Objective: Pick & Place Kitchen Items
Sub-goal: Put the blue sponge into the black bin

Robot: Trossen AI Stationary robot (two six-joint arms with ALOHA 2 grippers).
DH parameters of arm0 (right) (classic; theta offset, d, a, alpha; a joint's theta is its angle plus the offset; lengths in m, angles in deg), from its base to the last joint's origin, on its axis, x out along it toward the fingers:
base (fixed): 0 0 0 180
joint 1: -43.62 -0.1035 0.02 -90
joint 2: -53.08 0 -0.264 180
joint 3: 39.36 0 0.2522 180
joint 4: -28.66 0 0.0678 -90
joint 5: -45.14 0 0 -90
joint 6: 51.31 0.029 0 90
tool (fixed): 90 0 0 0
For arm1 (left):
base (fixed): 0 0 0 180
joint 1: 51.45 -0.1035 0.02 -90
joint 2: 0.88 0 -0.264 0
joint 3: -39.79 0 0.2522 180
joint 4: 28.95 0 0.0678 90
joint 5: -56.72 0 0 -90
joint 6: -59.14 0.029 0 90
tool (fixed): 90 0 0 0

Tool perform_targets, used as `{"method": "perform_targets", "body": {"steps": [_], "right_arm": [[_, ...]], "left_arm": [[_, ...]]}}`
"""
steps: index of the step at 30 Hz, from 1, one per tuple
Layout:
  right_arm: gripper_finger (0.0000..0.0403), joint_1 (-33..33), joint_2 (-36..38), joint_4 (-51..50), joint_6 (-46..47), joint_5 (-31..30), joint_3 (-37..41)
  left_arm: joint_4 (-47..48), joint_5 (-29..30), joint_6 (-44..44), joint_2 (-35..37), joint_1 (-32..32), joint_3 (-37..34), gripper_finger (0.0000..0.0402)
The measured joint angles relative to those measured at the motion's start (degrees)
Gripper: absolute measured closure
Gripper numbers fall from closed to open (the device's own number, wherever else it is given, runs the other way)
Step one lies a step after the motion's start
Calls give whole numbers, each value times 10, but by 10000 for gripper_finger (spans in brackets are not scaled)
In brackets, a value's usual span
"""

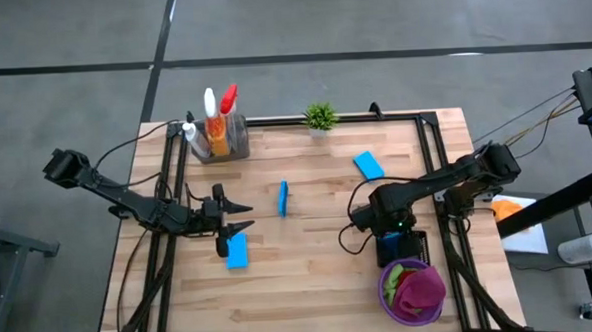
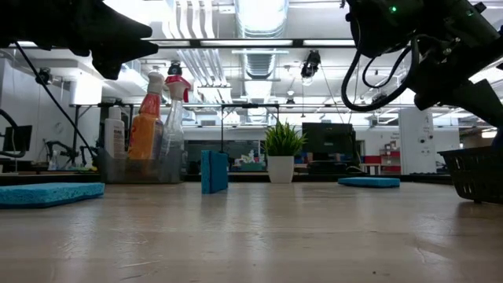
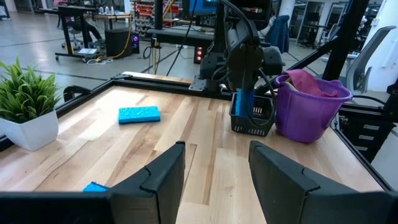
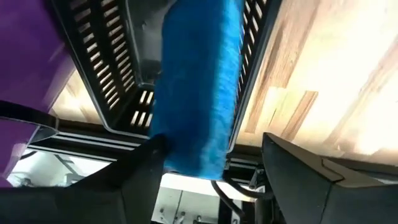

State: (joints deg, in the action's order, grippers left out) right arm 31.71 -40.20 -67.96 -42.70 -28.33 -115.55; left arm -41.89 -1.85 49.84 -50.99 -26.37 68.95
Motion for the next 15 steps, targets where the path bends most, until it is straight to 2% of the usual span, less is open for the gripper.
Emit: {"method": "perform_targets", "body": {"steps": [6,15], "right_arm": [[129,0,16,-4,20,-6,-1],[128,-1,26,-7,35,-85,-60]], "left_arm": [[0,0,0,0,0,0,222],[0,0,0,0,0,0,222]]}}
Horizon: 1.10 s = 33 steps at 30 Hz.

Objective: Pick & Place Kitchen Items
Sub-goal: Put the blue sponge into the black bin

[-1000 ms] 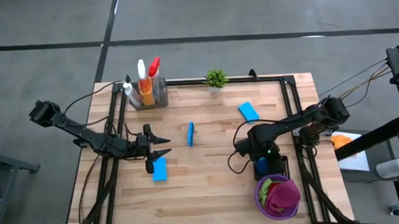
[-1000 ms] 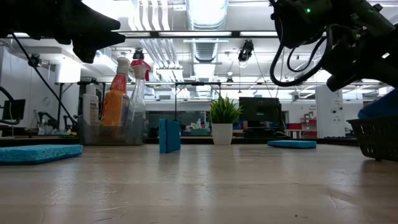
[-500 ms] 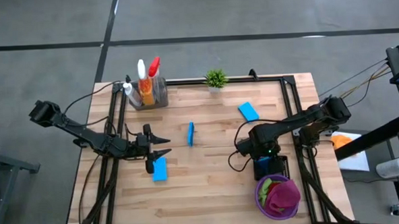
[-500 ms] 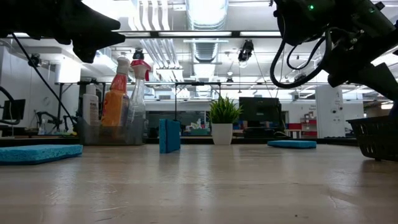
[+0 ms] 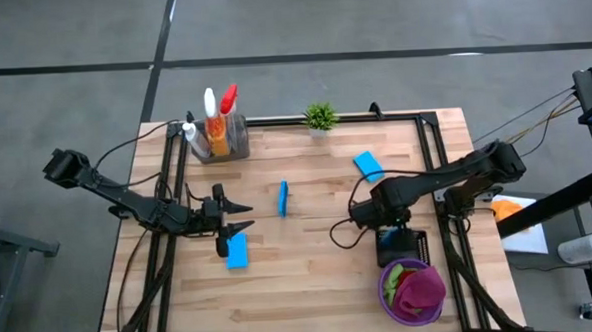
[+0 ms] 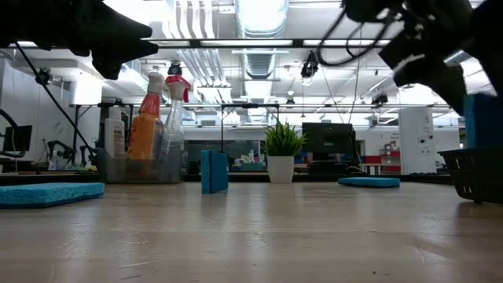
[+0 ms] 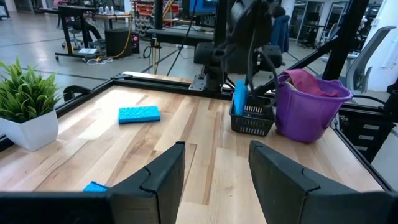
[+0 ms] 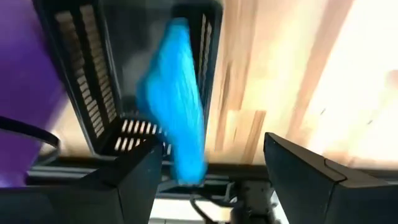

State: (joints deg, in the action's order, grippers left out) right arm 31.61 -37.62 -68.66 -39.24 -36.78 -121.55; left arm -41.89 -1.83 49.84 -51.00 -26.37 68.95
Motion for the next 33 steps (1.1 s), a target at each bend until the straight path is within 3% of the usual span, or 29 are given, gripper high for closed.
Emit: {"method": "perform_targets", "body": {"steps": [5,13,21,29,33], "right_arm": [[128,-3,0,8,0,-31,-42],[128,-3,0,22,-4,-23,-55],[128,-1,0,19,-5,-167,-54],[128,21,-6,35,-23,-210,-53],[128,53,-8,117,-59,-214,-36]], "left_arm": [[0,0,0,0,0,0,222],[0,0,0,0,0,0,222],[0,0,0,0,0,0,222],[0,0,0,0,0,0,222],[0,0,-1,0,0,0,222]]}}
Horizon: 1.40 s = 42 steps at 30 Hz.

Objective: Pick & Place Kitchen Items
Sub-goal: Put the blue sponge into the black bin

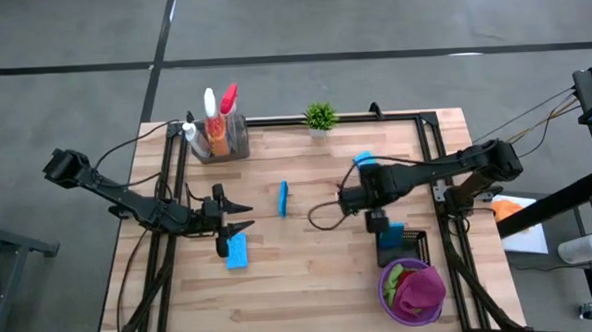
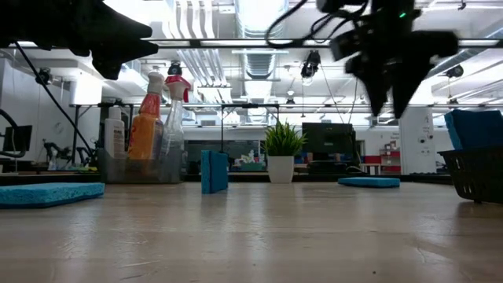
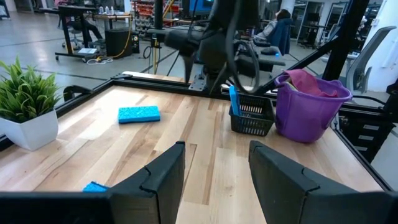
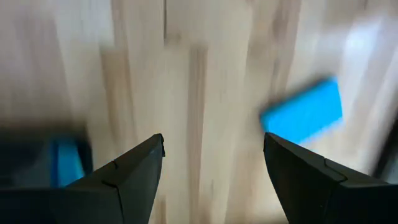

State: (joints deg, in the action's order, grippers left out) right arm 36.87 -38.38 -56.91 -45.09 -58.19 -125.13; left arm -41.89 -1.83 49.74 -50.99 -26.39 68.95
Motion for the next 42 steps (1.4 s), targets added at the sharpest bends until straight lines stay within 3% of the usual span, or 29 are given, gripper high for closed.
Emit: {"method": "perform_targets", "body": {"steps": [8,16,24,31,35,40,42], "right_arm": [[128,26,-2,252,-155,30,19],[128,52,-64,298,-300,51,-9],[128,86,-144,278,-244,57,-64],[136,148,-116,230,-138,22,-71],[199,169,-80,222,-115,20,-61],[356,199,-47,222,-109,7,-42],[369,217,-46,216,-97,-4,-38]], "left_arm": [[0,0,0,0,0,0,222],[0,0,0,0,0,0,222],[11,0,-9,0,0,0,222],[13,0,-16,0,0,0,222],[13,0,-16,0,0,0,222],[13,0,-21,0,0,0,222],[13,0,-26,0,0,0,222]]}}
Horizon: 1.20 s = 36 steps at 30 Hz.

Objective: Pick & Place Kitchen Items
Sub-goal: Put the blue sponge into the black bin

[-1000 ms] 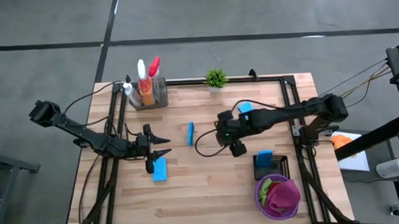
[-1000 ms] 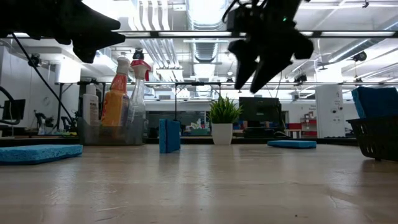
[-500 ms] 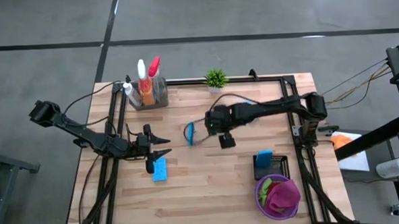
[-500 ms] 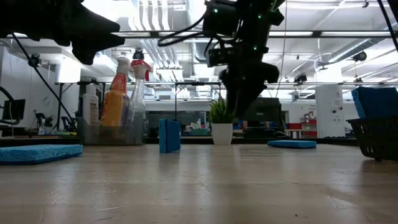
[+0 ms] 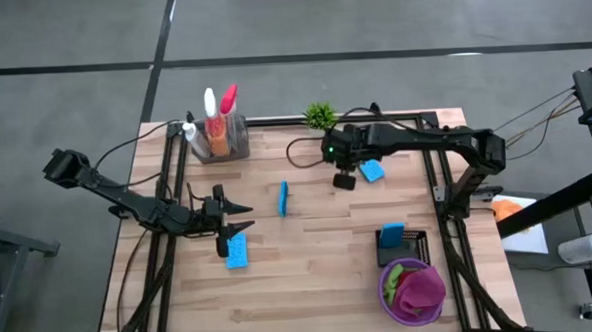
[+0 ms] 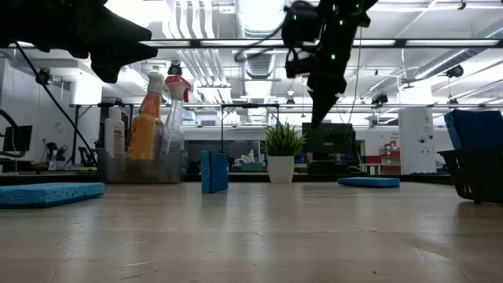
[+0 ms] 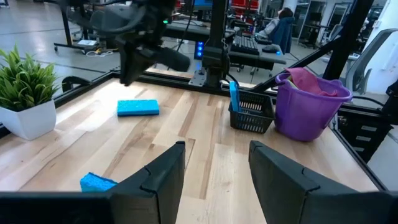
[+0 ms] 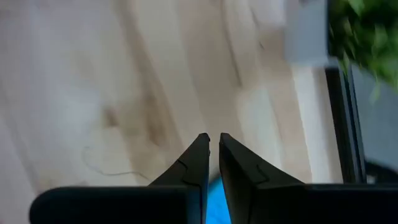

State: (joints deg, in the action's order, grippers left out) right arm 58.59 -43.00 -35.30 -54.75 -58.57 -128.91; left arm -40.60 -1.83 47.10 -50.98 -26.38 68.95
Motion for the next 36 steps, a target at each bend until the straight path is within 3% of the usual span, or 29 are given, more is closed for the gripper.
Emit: {"method": "perform_targets", "body": {"steps": [11,36], "right_arm": [[385,78,-55,-75,47,-4,2],[385,82,-197,-166,67,-23,2]], "left_arm": [[0,0,-5,0,0,0,222],[0,0,-16,0,0,0,222]]}}
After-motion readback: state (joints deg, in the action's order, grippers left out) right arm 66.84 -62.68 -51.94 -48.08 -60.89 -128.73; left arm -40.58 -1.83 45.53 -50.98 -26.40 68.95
